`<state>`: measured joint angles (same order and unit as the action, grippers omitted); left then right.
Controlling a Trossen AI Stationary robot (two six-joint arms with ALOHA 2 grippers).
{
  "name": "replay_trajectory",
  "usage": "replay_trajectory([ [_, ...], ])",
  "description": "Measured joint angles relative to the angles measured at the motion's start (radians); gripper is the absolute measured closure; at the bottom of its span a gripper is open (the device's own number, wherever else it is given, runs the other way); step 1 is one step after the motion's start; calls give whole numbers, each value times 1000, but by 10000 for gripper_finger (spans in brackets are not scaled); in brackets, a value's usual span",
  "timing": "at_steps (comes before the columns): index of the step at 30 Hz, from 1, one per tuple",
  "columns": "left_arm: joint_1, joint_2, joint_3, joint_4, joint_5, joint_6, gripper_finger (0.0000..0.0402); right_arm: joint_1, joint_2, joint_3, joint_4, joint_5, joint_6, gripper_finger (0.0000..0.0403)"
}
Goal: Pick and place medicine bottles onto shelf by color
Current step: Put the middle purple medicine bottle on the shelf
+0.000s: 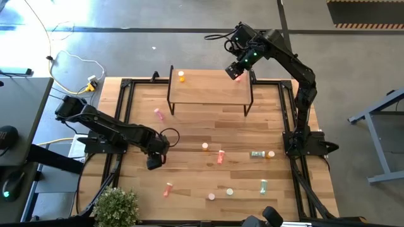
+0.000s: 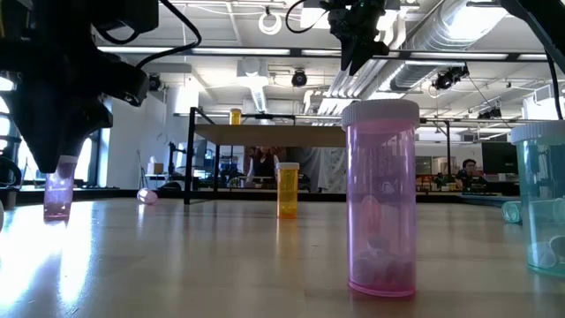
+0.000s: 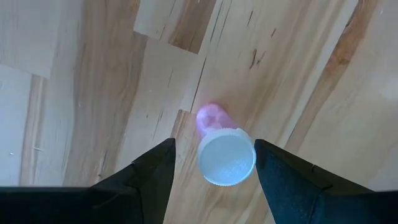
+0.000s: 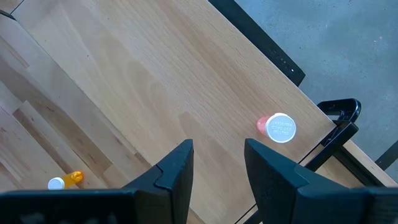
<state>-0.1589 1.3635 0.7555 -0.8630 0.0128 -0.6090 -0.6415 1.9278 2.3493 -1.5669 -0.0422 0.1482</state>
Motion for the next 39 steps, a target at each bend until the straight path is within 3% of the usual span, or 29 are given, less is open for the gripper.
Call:
replay_trajectory([
  [20,0,2,0,32,-5,21,293,0,0,0,0,0,0,267],
  [30,9,2,13,28,26,28,288,0,0,0,0,0,0,267],
  [39,154,2,206,-9,56,184,287,0,0,0,0,0,12,267],
])
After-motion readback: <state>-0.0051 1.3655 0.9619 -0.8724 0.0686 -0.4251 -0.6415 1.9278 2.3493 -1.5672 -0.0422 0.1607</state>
